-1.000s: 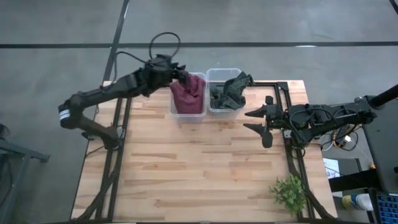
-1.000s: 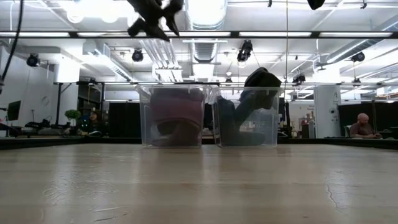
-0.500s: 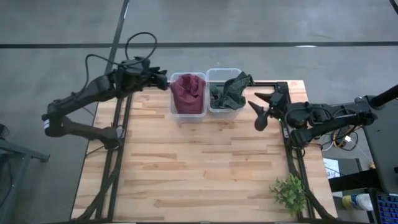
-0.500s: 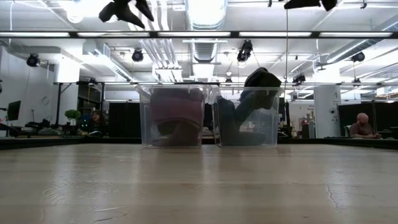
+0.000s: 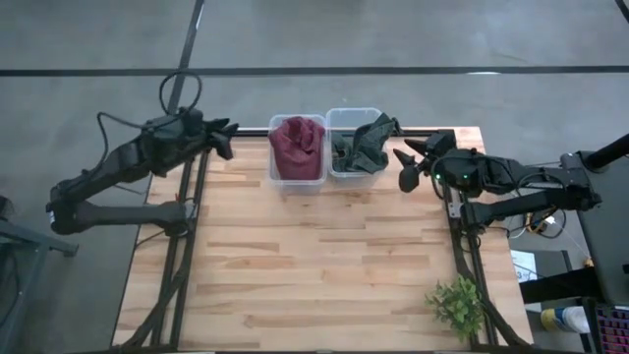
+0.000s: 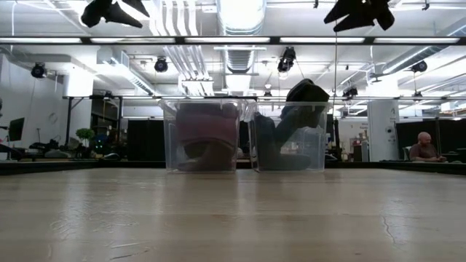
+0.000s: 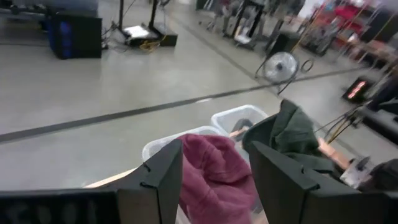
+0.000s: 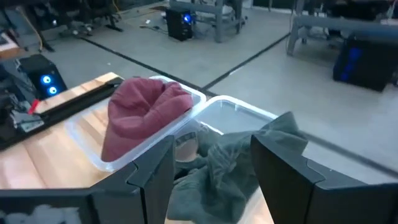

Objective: Pick & Place hat
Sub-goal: Adjust the black cap in the right transparent bin

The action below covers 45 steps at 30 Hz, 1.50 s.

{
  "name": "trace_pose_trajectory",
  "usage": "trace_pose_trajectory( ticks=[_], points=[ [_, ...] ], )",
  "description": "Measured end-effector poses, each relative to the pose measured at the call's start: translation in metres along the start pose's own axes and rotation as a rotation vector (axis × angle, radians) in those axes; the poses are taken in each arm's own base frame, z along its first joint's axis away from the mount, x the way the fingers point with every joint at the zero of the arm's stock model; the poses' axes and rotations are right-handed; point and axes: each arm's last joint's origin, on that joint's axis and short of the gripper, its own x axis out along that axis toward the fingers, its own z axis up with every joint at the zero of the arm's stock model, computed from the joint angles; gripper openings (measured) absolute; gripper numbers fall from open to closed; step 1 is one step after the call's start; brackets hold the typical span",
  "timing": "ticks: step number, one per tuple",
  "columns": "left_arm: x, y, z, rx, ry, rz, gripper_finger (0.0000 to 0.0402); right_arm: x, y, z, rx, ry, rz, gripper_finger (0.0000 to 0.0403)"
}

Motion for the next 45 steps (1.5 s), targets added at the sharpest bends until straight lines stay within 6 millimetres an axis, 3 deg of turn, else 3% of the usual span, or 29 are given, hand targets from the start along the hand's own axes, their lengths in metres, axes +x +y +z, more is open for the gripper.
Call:
trace_pose_trajectory(
  ticks=[11, 18, 26, 31, 37, 45],
  points=[
    [-0.009, 0.019, -0.041, -0.090, -0.114, -0.211, 0.0178, 0.042, 0.012, -0.011, 0.067, 0.121, -0.060, 0.0203],
    [-0.012, 0.029, -0.061, -0.131, -0.108, -0.214, 0.0178, 0.072, 0.001, -0.009, 0.133, 0.222, -0.175, 0.0203],
    [-0.014, 0.036, -0.072, -0.130, -0.107, -0.213, 0.0178, 0.104, -0.011, -0.006, 0.171, 0.310, -0.255, 0.0203],
    [-0.014, 0.036, -0.072, -0.122, -0.115, -0.212, 0.0178, 0.136, -0.014, -0.006, 0.198, 0.408, -0.224, 0.0203],
    [-0.013, 0.036, -0.074, -0.109, -0.105, -0.209, 0.0178, 0.176, -0.006, -0.007, 0.157, 0.486, -0.209, 0.0203],
    [-0.013, 0.036, -0.074, -0.109, -0.106, -0.209, 0.0178, 0.215, 0.005, -0.005, 0.121, 0.565, -0.159, 0.0203]
  ],
)
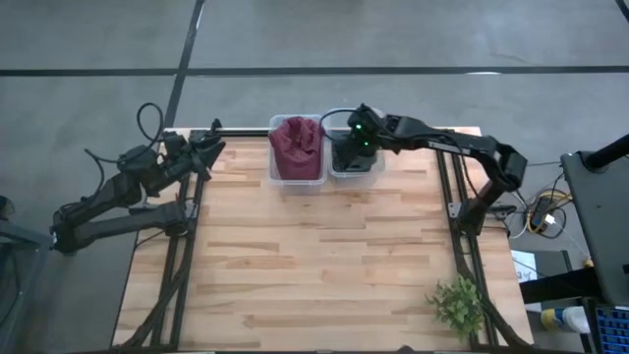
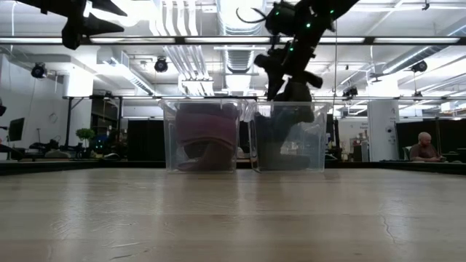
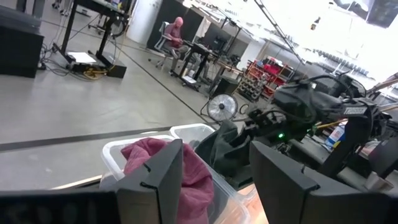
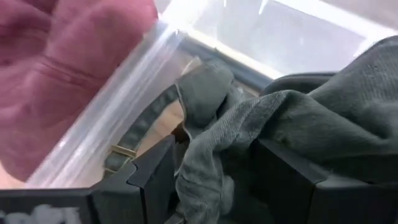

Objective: Pick & Place hat
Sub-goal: Adjust the black cap in the right transparent bin

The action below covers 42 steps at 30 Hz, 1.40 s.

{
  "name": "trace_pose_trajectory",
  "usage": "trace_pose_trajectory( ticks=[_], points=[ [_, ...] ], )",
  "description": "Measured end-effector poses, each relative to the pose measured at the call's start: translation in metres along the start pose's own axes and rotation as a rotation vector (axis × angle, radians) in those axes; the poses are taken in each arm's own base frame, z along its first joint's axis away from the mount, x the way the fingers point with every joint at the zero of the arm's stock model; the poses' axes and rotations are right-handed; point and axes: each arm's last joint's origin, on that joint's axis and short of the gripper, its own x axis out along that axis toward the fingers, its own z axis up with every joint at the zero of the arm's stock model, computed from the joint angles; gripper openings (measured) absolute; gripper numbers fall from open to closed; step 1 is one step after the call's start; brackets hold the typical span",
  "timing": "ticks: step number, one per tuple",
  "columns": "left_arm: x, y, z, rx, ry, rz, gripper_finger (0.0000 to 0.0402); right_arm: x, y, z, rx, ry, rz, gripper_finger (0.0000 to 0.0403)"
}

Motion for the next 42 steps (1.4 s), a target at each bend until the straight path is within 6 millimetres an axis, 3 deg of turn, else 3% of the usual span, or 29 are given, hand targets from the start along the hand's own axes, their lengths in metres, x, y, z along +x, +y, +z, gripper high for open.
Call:
trace_pose_trajectory(
  ticks=[8, 22, 28, 33, 42],
  points=[
    [0.000, 0.001, -0.001, 0.018, 0.009, 0.005, 0.0178, 0.033, -0.005, -0.006, 0.035, 0.140, 0.046, 0.0203],
    [0.000, 0.001, -0.001, 0.030, 0.010, 0.005, 0.0178, 0.070, -0.025, -0.013, 0.082, 0.291, 0.060, 0.0203],
    [0.000, 0.001, -0.001, 0.027, 0.009, 0.004, 0.0178, 0.052, -0.020, -0.007, 0.057, 0.232, 0.072, 0.0203],
    [0.000, 0.000, 0.000, 0.023, -0.002, -0.001, 0.0178, 0.023, -0.011, 0.007, 0.031, 0.144, 0.133, 0.0203],
    [0.000, 0.000, 0.000, 0.021, -0.004, -0.003, 0.0178, 0.018, -0.004, 0.010, 0.000, 0.125, 0.133, 0.0203]
  ],
)
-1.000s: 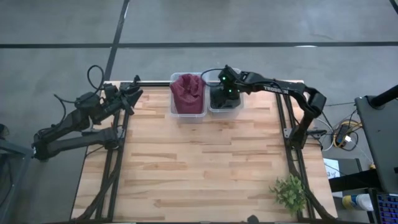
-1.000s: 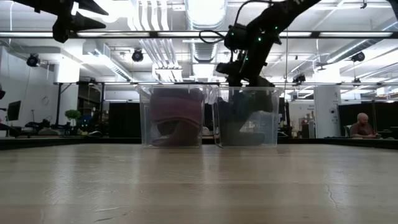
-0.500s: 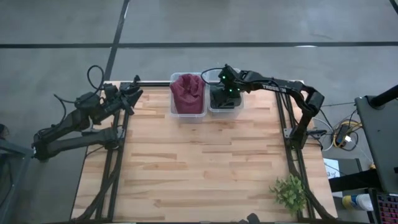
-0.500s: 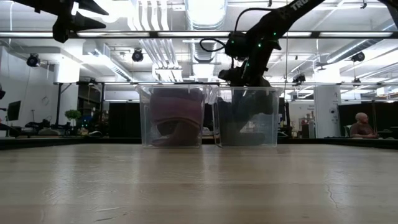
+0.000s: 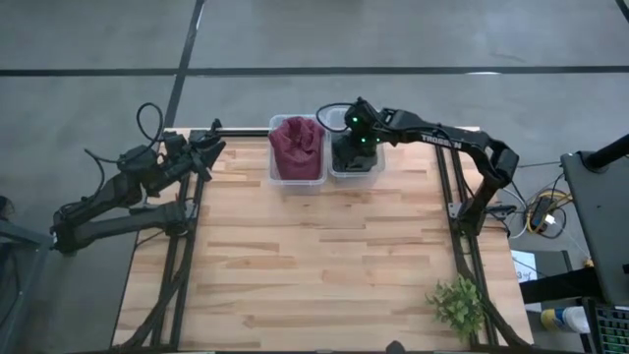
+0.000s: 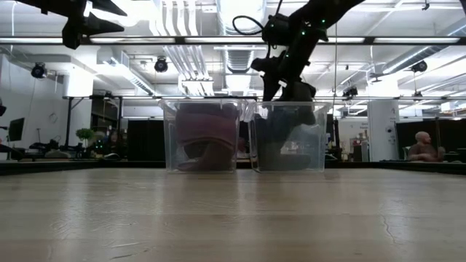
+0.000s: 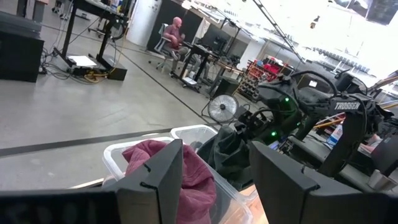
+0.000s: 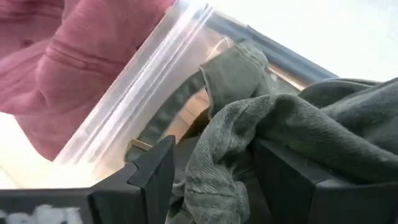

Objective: Pick & Place hat
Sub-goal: Adjust the black cap in the right transparent bin

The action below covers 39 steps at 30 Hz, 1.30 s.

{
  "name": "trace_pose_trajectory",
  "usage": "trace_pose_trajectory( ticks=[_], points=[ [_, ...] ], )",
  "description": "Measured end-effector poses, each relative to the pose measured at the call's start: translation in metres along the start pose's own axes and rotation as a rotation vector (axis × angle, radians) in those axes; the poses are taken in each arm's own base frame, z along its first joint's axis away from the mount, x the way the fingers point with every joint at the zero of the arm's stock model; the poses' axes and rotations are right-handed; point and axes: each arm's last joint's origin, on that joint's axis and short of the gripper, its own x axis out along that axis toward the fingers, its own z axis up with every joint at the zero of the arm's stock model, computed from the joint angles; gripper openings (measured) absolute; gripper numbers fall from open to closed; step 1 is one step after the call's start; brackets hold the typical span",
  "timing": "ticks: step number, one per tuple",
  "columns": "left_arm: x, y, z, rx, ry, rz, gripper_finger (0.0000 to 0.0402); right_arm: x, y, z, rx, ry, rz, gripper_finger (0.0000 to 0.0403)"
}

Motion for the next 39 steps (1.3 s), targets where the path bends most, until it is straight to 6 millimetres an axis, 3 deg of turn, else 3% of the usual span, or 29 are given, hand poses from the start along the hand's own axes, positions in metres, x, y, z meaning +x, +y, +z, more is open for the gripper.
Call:
trace_pose_trajectory(
  ticks=[4, 12, 23, 29, 39],
  points=[
    [0.000, 0.000, 0.000, 0.000, 0.000, 0.000, 0.0178, -0.007, 0.004, 0.001, -0.019, -0.019, 0.012, 0.0203],
    [0.000, 0.000, 0.000, 0.000, 0.000, 0.001, 0.0178, -0.051, 0.021, 0.011, -0.071, -0.074, 0.046, 0.0203],
    [0.000, 0.000, 0.000, 0.003, 0.000, 0.000, 0.0178, -0.078, 0.022, -0.019, -0.137, 0.187, -0.162, 0.0203],
    [0.000, 0.000, 0.000, 0.004, 0.001, 0.001, 0.0178, -0.066, 0.025, -0.026, -0.143, 0.223, -0.185, 0.0203],
    [0.000, 0.000, 0.000, 0.003, 0.001, 0.001, 0.0178, -0.006, 0.026, -0.016, -0.148, 0.228, -0.194, 0.0203]
  ],
)
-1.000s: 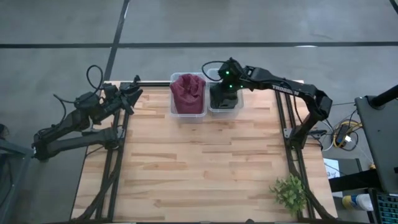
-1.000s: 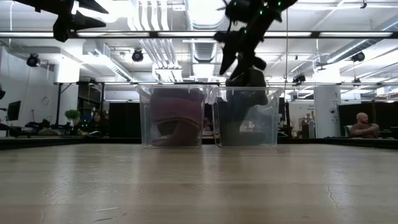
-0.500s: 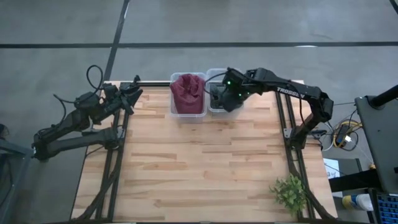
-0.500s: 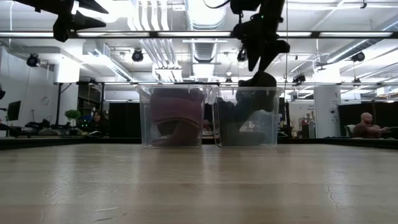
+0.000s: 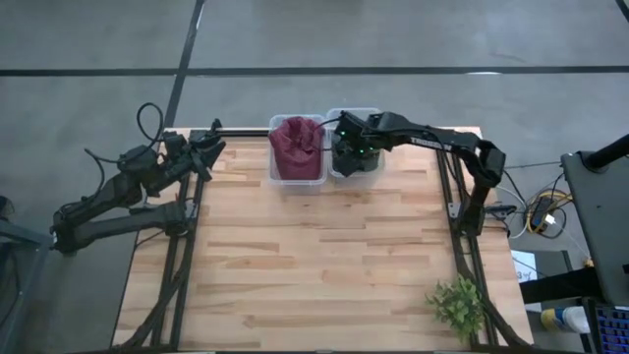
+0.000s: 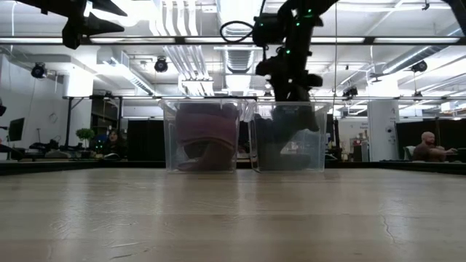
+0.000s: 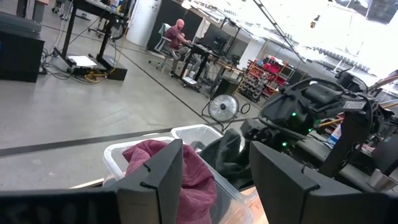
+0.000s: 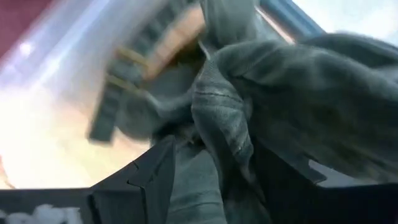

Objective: Pick & Place hat
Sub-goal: Adjust the black cap in the right transparent bin

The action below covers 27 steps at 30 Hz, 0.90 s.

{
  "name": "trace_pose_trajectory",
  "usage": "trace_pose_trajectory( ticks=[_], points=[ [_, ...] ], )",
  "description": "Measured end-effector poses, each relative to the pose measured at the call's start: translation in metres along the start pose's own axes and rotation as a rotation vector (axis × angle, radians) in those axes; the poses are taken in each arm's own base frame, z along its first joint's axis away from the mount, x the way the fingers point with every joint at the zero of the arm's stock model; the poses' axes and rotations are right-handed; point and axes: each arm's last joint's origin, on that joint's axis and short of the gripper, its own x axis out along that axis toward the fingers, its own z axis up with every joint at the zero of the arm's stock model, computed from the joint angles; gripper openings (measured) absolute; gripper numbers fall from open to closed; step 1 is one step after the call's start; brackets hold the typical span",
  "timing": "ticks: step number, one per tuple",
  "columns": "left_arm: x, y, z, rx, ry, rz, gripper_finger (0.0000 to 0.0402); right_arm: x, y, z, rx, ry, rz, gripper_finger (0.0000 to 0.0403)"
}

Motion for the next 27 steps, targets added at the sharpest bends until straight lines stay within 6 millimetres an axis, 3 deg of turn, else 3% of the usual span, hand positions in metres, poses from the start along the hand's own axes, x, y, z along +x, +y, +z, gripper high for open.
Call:
trace_pose_trajectory(
  ticks=[12, 19, 24, 27],
  points=[
    [0.000, 0.000, 0.000, 0.001, 0.000, 0.000, 0.0178, 0.020, -0.006, 0.022, 0.011, -0.078, 0.075, 0.0203],
    [0.000, 0.000, 0.000, 0.002, 0.001, 0.001, 0.0178, 0.013, -0.006, 0.036, 0.003, -0.222, 0.132, 0.0203],
    [0.000, 0.000, 0.000, 0.002, 0.001, 0.001, 0.0178, 0.017, -0.014, 0.038, 0.003, -0.191, 0.109, 0.0203],
    [0.000, 0.000, 0.000, 0.001, -0.001, 0.000, 0.0178, 0.003, -0.013, 0.043, -0.001, -0.235, 0.126, 0.0203]
  ],
)
